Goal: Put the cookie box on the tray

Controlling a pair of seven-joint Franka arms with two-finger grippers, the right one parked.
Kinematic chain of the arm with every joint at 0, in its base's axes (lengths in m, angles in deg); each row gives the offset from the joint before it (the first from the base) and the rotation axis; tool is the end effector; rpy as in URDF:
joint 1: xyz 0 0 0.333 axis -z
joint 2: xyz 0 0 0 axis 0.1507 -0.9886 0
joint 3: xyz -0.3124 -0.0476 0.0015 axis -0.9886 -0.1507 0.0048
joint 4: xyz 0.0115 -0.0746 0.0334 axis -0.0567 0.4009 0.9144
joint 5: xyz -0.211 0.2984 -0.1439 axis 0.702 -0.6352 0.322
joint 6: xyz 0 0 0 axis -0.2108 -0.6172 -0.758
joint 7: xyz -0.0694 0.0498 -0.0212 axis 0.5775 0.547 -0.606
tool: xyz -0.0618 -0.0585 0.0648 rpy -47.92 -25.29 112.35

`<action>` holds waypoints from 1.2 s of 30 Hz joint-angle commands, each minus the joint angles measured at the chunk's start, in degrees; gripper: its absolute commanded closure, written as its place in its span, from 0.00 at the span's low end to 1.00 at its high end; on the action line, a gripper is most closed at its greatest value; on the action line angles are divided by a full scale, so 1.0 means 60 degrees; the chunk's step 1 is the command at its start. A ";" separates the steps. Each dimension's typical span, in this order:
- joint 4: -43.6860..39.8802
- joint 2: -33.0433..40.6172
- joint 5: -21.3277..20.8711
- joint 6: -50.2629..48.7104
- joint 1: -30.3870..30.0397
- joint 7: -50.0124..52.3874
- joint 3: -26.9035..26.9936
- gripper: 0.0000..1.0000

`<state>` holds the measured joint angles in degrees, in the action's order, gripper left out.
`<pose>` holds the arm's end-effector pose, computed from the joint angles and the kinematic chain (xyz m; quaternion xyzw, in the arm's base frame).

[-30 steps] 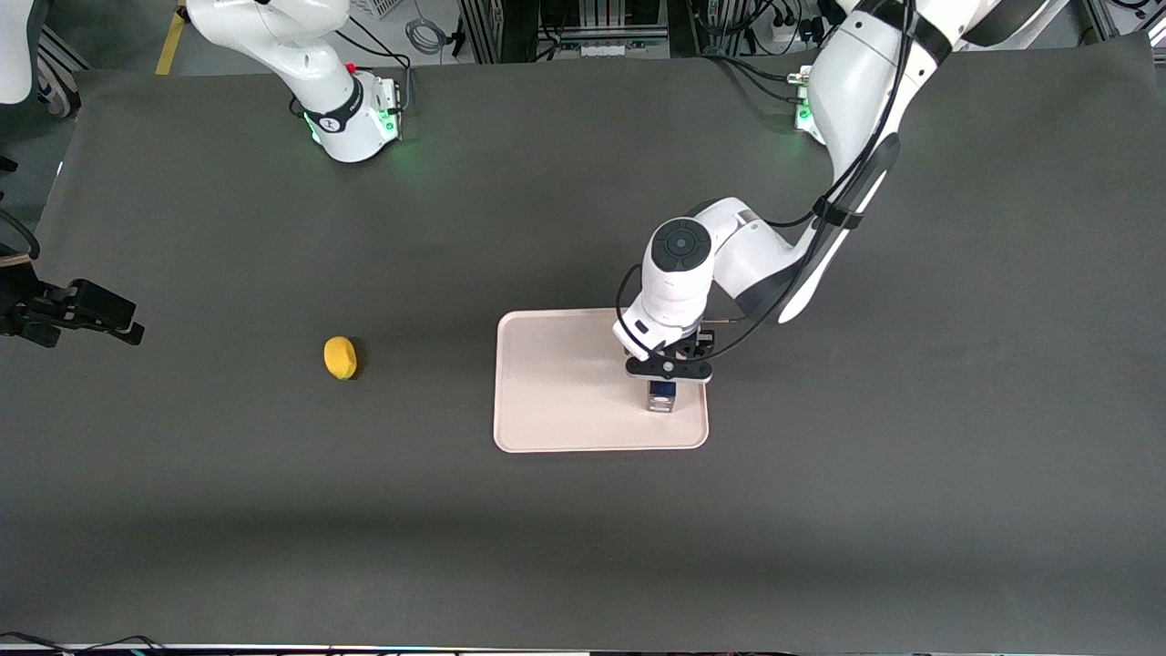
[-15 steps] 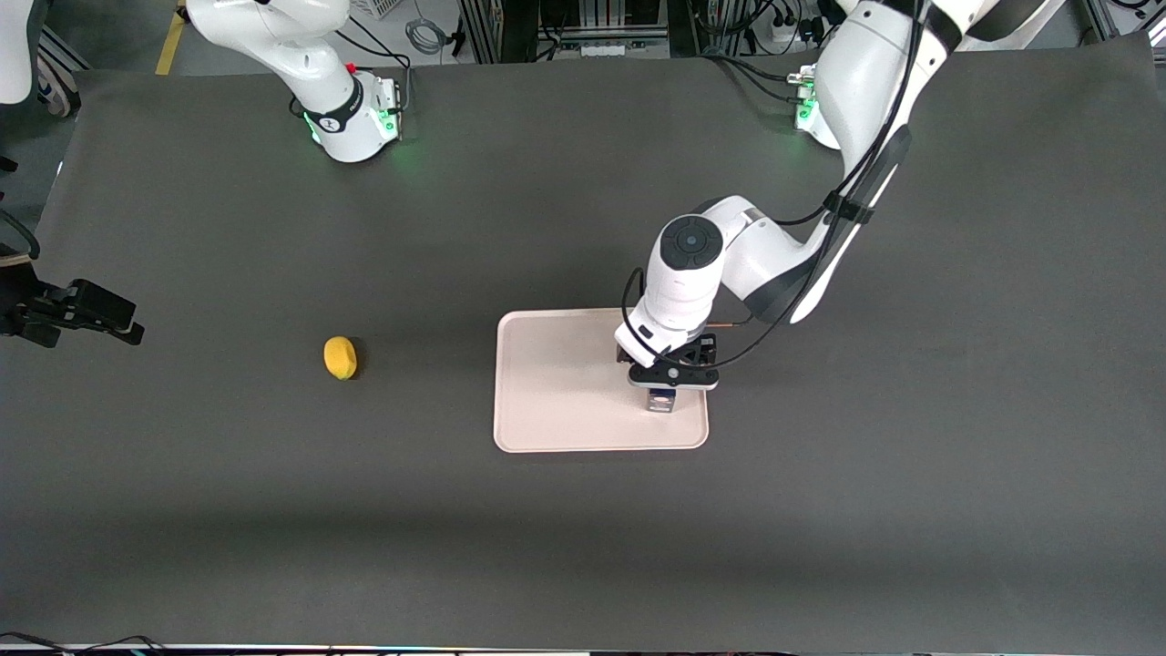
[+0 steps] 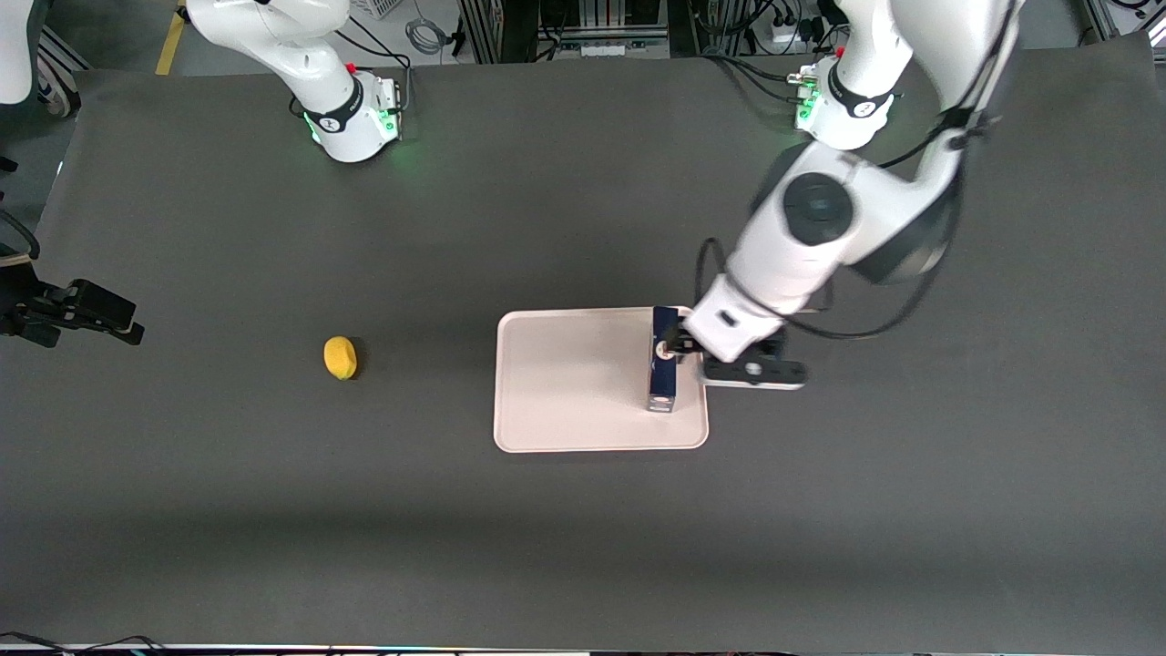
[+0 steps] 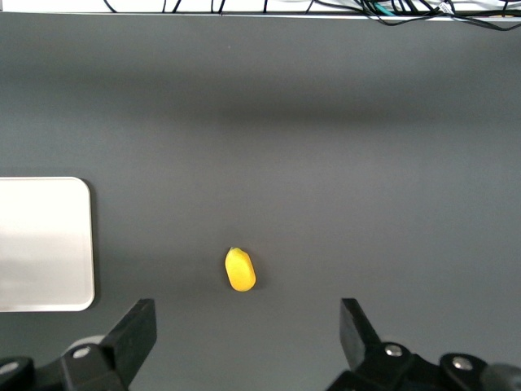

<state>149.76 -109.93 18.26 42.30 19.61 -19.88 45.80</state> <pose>0.5836 -0.3232 0.4216 0.9963 -0.0093 0.0516 0.0685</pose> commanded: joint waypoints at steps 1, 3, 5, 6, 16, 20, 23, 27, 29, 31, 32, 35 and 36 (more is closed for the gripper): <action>0.0164 0.0950 0.0528 -0.1120 -0.0898 -0.1276 0.0236 0.00; 0.0179 0.1140 0.0528 -0.1472 -0.1294 -0.1510 0.0236 0.00; 0.0208 0.1375 0.0485 -0.1765 -0.1602 -0.1730 0.0309 0.00; 0.0223 0.1477 0.0470 -0.1897 -0.1705 -0.1861 0.0440 0.00; 0.0486 0.2356 0.0514 -0.2806 -0.2774 -0.3795 0.1467 0.00; 0.0735 0.2956 0.0514 -0.3040 -0.2922 -0.3913 0.1744 0.00; 0.0794 0.3410 0.0528 -0.3435 -0.2951 -0.3943 0.1833 0.00; 0.0852 0.4026 0.0557 -0.4021 -0.3229 -0.4294 0.1833 0.00; 0.0955 0.4348 0.0557 -0.4241 -0.3244 -0.4470 0.1848 0.00; 0.1145 0.4626 0.0572 -0.4344 -0.3244 -0.4485 0.1833 0.00; 0.1218 0.4715 0.0572 -0.4345 -0.3244 -0.4485 0.1833 0.00; 0.1248 0.4803 0.0747 -0.4359 -0.3244 -0.4485 0.1833 0.00; 0.1248 0.4803 0.0791 -0.4359 -0.3244 -0.4485 0.1833 0.00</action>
<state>154.03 -83.94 21.10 16.00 0.60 -45.27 56.89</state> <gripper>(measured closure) 0.000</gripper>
